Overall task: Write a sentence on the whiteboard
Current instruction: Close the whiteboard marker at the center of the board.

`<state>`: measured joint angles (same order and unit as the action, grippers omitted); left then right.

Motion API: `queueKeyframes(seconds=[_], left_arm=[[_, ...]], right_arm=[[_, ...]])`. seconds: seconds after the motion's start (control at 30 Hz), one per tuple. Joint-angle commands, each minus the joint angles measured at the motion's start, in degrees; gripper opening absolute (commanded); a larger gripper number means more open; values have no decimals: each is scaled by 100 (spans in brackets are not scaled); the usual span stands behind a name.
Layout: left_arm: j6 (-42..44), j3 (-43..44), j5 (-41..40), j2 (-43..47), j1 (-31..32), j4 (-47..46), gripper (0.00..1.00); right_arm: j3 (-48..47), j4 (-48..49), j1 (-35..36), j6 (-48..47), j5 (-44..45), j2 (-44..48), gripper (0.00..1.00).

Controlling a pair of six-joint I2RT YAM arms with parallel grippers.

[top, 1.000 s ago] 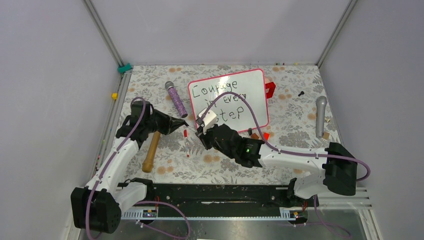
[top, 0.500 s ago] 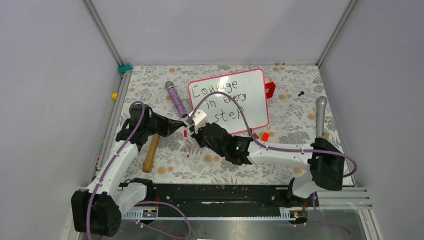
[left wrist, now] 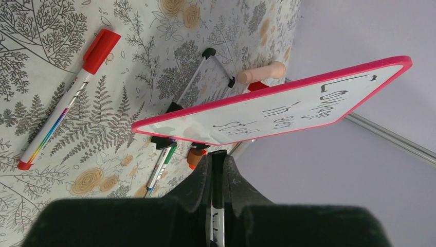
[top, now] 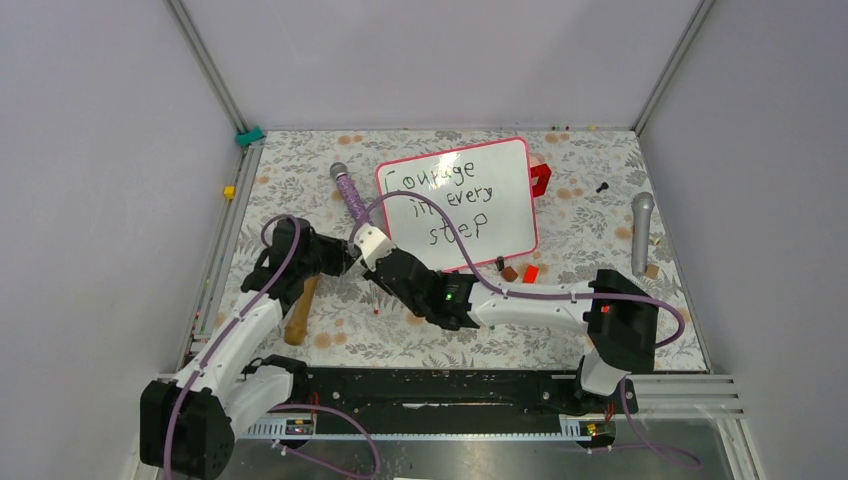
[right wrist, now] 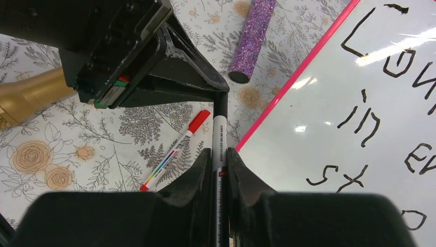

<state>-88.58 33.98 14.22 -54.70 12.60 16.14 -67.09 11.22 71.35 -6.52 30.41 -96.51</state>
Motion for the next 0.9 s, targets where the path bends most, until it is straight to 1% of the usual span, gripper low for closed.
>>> queueKeyframes(seconds=[0.0, 0.07, 0.17, 0.3, 0.37, 0.4, 0.5, 0.53, 0.6, 0.63, 0.67, 0.73, 0.8, 0.87], left_arm=[[-538, 9, 1102, 282, 631, -111, 0], [-568, -19, 1008, 320, 748, -111, 0], [-588, -150, 997, 306, 830, -108, 0], [-602, -452, 1001, 331, 822, -202, 0], [-640, -637, 922, 417, 827, -295, 0], [-719, -731, 905, 468, 830, -348, 2], [-897, -1116, 1062, 547, 832, -926, 21], [-901, -1196, 1109, 552, 826, -996, 30], [-837, -1242, 1131, 591, 831, -958, 57], [-787, -1236, 1111, 629, 825, -834, 66], [-733, -1227, 1049, 692, 821, -664, 73], [-661, -1245, 860, 870, 816, -405, 80], [-594, -1276, 689, 1042, 782, -166, 81], [-293, -1220, 489, 1148, 675, 127, 81]], right_arm=[[-496, 343, -40, 31, -342, -88, 0], [-611, 85, -38, 120, -423, -104, 0], [-953, -668, -42, 351, -620, -161, 0], [-680, -1265, -48, 949, -606, 216, 0], [-770, -1883, -78, 1186, -660, 379, 0], [-907, -2260, -92, 1287, -701, 399, 0], [-1361, -3446, -103, 1534, -693, 332, 0], [-1477, -3773, -108, 1678, -668, 320, 0], [-1656, -4325, -133, 1890, -833, 335, 0], [-1718, -4569, -138, 1991, -932, 337, 0], [-1773, -4770, -139, 2058, -1024, 349, 0], [-1878, -5222, -139, 2153, -1192, 341, 0], [-2059, -5708, -147, 2187, -1334, 273, 0], [-2251, -6250, -148, 2176, -1501, 151, 0]])
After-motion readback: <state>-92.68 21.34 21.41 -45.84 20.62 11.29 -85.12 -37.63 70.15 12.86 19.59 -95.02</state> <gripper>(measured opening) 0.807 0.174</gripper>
